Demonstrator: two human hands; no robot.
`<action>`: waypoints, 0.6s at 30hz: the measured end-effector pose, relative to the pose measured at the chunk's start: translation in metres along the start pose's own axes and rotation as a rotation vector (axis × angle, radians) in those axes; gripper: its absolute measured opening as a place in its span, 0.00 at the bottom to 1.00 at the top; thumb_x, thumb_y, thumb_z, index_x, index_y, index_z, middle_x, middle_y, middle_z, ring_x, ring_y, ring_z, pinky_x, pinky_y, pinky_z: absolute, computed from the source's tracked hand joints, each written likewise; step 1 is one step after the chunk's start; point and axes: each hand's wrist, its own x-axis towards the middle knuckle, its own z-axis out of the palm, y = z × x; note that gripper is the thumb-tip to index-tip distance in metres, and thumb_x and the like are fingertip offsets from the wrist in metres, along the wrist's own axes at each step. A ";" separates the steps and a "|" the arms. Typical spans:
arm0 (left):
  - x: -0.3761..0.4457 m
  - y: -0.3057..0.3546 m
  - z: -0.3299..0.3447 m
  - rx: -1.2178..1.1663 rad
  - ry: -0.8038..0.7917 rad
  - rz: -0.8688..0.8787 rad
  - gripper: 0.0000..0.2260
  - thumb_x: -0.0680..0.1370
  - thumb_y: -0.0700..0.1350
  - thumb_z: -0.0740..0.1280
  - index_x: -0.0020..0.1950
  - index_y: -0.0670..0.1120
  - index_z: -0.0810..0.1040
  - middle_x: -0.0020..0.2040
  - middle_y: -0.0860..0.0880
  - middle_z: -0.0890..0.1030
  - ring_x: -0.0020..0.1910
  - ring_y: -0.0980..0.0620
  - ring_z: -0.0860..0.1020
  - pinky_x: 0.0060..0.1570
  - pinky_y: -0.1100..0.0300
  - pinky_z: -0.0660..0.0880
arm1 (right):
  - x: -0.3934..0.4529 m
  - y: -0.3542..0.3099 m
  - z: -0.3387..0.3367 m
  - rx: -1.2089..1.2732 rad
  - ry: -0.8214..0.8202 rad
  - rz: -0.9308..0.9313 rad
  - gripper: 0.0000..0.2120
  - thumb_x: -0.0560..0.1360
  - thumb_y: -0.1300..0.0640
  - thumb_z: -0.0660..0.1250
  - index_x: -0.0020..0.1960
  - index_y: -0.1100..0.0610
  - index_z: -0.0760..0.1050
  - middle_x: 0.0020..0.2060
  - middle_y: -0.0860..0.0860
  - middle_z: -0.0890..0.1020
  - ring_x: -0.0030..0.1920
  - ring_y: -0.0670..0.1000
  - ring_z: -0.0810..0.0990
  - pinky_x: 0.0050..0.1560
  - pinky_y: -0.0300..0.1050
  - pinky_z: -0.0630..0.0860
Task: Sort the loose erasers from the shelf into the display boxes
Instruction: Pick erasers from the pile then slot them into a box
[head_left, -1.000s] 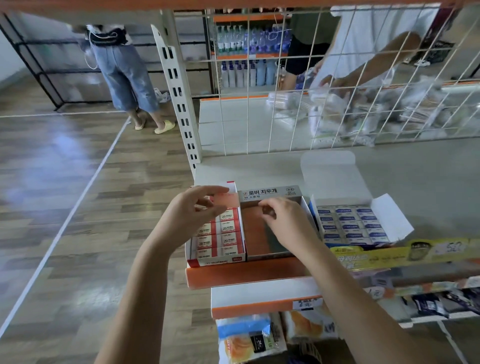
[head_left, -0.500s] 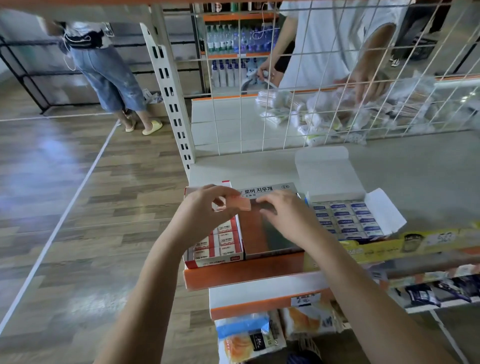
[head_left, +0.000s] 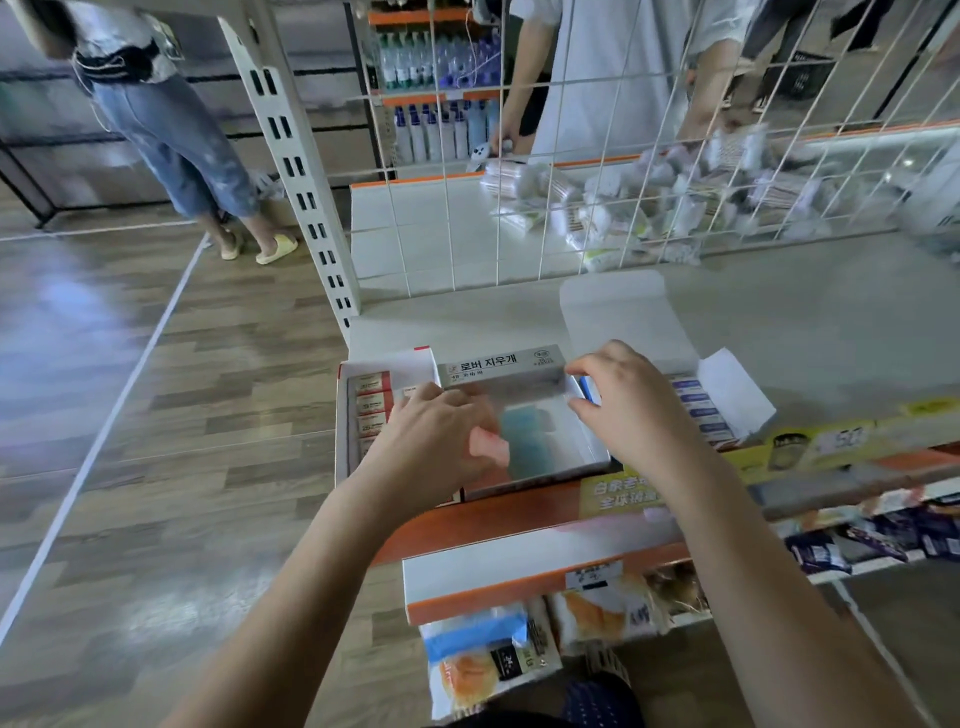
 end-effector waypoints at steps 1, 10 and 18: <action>0.000 0.001 0.000 0.015 -0.003 0.002 0.15 0.73 0.55 0.67 0.59 0.56 0.76 0.56 0.55 0.76 0.57 0.51 0.67 0.59 0.55 0.64 | -0.001 0.001 0.001 0.012 0.007 0.006 0.16 0.76 0.58 0.66 0.63 0.57 0.73 0.56 0.53 0.74 0.58 0.53 0.73 0.56 0.39 0.65; -0.001 0.000 -0.004 0.132 -0.110 0.043 0.15 0.75 0.59 0.63 0.58 0.54 0.75 0.56 0.56 0.75 0.62 0.51 0.65 0.59 0.54 0.61 | -0.003 0.004 0.003 0.048 0.035 0.011 0.15 0.76 0.61 0.65 0.63 0.57 0.74 0.56 0.53 0.73 0.56 0.52 0.74 0.52 0.36 0.64; 0.005 0.000 -0.014 0.132 -0.182 0.091 0.09 0.79 0.51 0.60 0.53 0.54 0.79 0.50 0.57 0.77 0.61 0.52 0.66 0.60 0.54 0.59 | -0.002 0.007 0.005 0.061 0.045 0.006 0.15 0.76 0.64 0.63 0.62 0.57 0.74 0.56 0.53 0.74 0.53 0.53 0.75 0.46 0.33 0.59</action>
